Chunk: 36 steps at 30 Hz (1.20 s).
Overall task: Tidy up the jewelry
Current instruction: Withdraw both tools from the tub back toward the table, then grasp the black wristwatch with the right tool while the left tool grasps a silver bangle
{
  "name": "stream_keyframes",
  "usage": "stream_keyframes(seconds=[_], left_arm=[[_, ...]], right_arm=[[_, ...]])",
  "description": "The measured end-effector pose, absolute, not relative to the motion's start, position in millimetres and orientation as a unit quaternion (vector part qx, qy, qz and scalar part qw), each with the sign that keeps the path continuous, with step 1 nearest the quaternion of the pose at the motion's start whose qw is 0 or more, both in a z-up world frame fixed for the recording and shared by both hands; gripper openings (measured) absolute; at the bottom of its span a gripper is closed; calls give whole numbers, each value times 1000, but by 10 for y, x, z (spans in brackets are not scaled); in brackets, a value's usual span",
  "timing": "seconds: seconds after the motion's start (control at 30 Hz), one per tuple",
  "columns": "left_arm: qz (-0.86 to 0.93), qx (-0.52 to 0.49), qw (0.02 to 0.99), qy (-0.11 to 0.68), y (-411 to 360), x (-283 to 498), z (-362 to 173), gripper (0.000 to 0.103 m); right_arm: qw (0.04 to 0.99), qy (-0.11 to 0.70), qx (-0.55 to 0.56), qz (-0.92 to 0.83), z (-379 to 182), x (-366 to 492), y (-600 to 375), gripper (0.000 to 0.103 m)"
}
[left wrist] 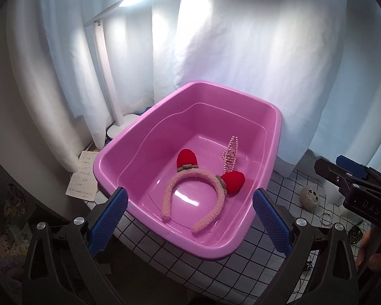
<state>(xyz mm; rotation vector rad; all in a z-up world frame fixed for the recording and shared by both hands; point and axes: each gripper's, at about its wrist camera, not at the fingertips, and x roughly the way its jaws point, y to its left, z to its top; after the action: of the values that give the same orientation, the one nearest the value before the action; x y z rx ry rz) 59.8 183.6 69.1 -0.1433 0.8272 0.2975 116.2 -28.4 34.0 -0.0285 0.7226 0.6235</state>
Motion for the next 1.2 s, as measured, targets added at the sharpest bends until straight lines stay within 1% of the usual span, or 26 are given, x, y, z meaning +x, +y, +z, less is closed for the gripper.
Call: stream_keyframes(seconds=[0.3,0.53,0.7,0.93,1.2], left_arm=[[113,-95,896,418,1099,377,550,97],[136,-128,875,446,336,54,187,97],[154,-146,857,469,-176,-188,-166,97],[183,-138,833,503,-566,-317,-655,97],[187,-131,820,524,-714,-249,-1138,97]], right_arm=[[900,371,9,228,-20,711,-1649,74],[893,402,8,203,-340,458,-2740,74],[889,411,-15,202,-548,387,-3355,74],[881,428,-33,200,-848,451,-3813,74],[883,432,-28,179,-1199,566,-3934,74]])
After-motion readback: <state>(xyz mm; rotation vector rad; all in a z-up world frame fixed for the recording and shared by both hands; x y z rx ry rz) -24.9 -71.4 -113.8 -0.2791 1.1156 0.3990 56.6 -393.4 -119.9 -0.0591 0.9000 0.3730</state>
